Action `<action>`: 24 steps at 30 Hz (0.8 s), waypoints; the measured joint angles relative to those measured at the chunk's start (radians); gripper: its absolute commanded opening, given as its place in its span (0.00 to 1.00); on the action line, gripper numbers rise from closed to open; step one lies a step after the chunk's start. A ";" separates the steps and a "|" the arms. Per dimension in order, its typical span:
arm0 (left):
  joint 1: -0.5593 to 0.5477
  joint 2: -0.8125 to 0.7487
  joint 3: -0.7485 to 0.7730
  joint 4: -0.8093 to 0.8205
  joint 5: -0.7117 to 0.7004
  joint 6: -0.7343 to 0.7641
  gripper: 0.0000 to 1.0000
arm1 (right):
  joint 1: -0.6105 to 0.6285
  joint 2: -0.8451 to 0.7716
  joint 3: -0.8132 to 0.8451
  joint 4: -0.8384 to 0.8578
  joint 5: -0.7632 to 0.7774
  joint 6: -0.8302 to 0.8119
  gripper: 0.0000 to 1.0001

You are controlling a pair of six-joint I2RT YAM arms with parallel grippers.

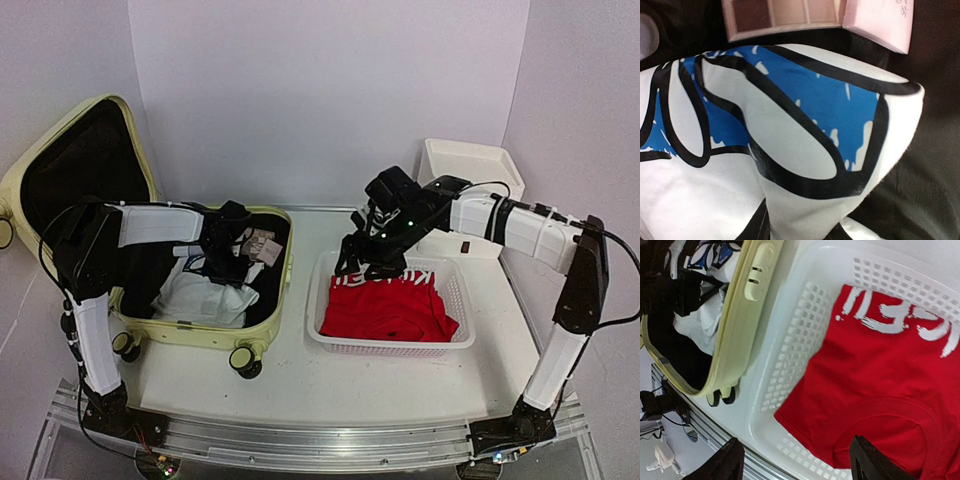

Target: Open, take out, and arrange the luggage

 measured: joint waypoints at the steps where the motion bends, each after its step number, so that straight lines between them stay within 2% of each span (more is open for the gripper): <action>1: 0.008 -0.016 -0.019 0.011 0.019 0.002 0.22 | 0.005 0.017 0.012 0.019 -0.011 0.019 0.74; 10: 0.072 -0.145 -0.126 0.071 0.161 0.022 0.16 | 0.044 0.210 0.137 0.257 -0.077 0.232 0.74; 18: 0.077 -0.279 -0.190 0.088 0.236 0.056 0.14 | 0.100 0.448 0.356 0.443 -0.072 0.404 0.75; 24: 0.078 -0.334 -0.219 0.110 0.286 0.072 0.13 | 0.127 0.615 0.529 0.505 -0.048 0.503 0.78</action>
